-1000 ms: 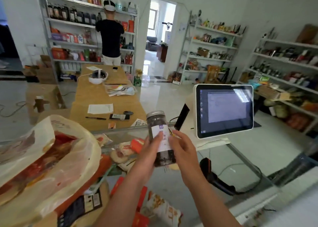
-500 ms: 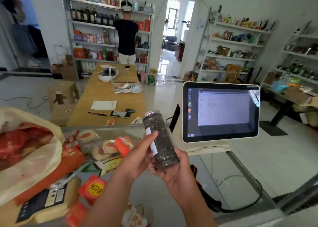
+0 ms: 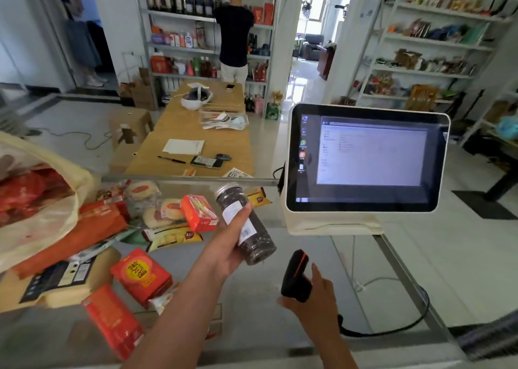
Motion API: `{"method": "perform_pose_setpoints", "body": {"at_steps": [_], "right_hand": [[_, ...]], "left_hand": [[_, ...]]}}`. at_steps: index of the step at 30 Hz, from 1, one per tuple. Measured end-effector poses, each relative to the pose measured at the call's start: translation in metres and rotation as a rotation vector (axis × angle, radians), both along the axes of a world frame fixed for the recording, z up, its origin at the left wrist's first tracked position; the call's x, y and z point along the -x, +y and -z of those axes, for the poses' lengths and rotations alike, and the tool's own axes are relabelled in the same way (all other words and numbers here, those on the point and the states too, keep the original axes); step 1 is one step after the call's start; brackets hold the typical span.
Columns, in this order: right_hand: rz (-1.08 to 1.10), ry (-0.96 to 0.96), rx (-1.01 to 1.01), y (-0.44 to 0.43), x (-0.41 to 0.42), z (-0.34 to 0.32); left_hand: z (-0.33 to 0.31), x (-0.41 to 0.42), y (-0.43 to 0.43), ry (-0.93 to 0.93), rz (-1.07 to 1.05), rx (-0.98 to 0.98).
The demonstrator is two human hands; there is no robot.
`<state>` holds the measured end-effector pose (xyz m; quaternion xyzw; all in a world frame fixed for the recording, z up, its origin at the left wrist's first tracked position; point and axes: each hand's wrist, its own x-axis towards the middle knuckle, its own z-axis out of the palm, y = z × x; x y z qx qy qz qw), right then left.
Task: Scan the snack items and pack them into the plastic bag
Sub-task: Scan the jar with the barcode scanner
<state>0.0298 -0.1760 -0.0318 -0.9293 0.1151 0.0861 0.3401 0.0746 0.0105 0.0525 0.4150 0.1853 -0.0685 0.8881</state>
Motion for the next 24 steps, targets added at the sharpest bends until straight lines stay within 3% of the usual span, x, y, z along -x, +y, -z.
{"method": "perform_pose_setpoints", "body": {"at_steps": [2, 5, 10, 17, 24], "right_hand": [[-0.071, -0.016, 0.129, 0.002, -0.002, 0.009], [-0.054, -0.078, 0.172, 0.002, -0.009, 0.011], [-0.083, -0.204, 0.055, -0.011, -0.005, -0.017], [-0.061, -0.374, -0.100, -0.026, 0.010, -0.098], [-0.021, -0.195, -0.268, -0.030, 0.033, -0.146]], "left_hand": [[0.004, -0.004, -0.004, -0.009, -0.007, 0.034], [0.003, -0.006, -0.007, -0.026, -0.001, 0.045], [0.004, -0.006, -0.018, -0.088, -0.002, -0.123], [0.005, -0.008, -0.031, -0.064, 0.043, -0.193], [0.010, -0.014, -0.038, -0.101, 0.045, -0.199]]}}
